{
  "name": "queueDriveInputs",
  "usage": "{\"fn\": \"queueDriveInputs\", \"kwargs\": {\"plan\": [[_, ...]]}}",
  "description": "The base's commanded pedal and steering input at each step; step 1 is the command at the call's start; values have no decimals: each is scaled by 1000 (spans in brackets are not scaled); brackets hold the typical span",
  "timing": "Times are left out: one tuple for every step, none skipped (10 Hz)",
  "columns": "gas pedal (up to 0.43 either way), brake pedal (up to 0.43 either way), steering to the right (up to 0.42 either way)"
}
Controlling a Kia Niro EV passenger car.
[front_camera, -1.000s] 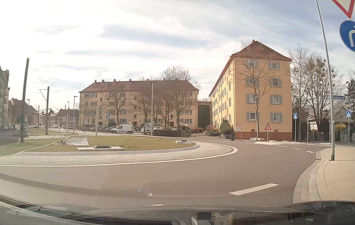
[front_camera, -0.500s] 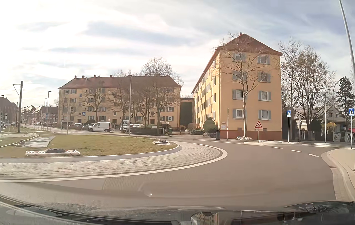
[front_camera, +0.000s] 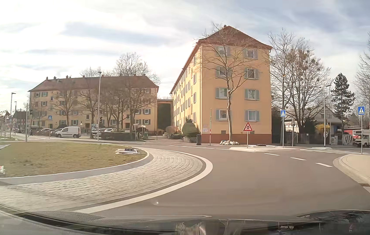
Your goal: Follow the waypoints while adhering to traffic rules and regulations
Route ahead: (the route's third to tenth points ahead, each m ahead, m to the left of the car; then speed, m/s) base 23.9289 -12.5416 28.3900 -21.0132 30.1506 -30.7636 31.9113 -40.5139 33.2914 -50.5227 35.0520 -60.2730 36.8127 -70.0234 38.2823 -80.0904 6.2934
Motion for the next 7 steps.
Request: {"fn": "queueDriveInputs", "kwargs": {"plan": [[87,0,169],[87,0,170],[87,0,172],[67,0,175],[59,0,177],[59,0,179],[59,0,182]]}}
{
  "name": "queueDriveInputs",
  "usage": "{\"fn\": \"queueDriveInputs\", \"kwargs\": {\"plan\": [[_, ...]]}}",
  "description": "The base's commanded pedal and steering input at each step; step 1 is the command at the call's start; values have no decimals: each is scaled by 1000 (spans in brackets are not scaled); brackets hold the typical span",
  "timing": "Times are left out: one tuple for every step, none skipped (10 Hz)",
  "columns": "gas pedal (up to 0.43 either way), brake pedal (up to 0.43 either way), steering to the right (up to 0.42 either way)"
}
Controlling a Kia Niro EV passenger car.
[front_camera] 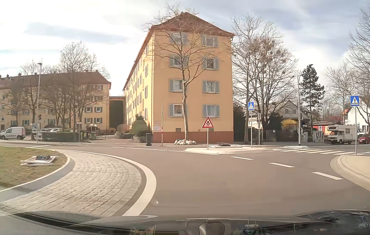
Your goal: Follow the waypoints while adhering to traffic rules and regulations
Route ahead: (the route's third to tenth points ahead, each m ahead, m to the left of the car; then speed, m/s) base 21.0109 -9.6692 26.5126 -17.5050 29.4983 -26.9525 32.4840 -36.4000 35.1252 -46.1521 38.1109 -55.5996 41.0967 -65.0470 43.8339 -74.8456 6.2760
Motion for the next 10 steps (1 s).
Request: {"fn": "queueDriveInputs", "kwargs": {"plan": [[59,0,185],[59,0,188],[59,0,190],[59,0,191],[59,0,192],[59,0,194],[59,0,196],[59,0,197],[59,0,199],[59,0,201]]}}
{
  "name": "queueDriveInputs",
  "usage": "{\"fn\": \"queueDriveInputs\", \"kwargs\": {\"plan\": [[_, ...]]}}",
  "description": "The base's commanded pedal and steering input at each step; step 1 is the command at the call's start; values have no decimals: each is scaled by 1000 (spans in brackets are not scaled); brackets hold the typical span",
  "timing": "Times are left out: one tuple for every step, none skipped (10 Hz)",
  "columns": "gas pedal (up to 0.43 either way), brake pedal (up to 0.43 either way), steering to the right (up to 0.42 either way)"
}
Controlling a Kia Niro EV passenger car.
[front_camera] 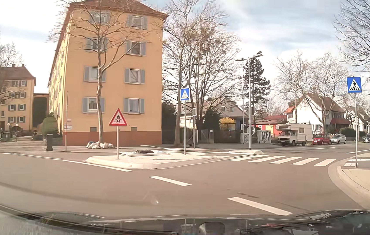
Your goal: Follow the waypoints while adhering to traffic rules and regulations
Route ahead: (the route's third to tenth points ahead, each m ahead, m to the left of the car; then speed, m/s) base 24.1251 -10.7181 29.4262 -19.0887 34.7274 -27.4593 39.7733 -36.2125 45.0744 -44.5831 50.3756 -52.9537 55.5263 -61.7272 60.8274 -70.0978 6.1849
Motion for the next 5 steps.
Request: {"fn": "queueDriveInputs", "kwargs": {"plan": [[59,0,203],[59,0,205],[59,0,207],[59,0,209],[59,0,210]]}}
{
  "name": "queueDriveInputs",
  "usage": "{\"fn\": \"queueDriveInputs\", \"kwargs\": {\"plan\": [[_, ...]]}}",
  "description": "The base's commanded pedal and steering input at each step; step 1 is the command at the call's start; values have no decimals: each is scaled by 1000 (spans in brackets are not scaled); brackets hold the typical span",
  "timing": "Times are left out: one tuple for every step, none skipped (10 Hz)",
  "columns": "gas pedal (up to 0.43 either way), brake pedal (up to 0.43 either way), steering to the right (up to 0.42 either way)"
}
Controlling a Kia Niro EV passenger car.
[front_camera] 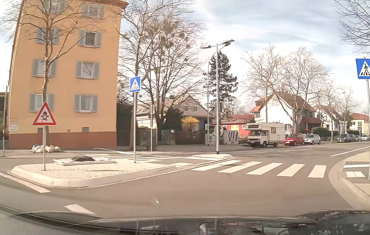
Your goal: Follow the waypoints while adhering to traffic rules and regulations
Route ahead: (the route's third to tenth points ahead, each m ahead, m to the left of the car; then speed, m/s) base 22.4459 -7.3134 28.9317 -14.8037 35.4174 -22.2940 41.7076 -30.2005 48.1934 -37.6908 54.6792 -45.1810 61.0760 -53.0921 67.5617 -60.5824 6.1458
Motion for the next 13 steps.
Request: {"fn": "queueDriveInputs", "kwargs": {"plan": [[59,0,212],[59,0,214],[67,0,215],[67,0,215],[67,0,215],[67,0,213],[67,0,210],[67,0,208],[79,0,207],[79,0,203],[79,0,196],[87,0,188],[118,0,180]]}}
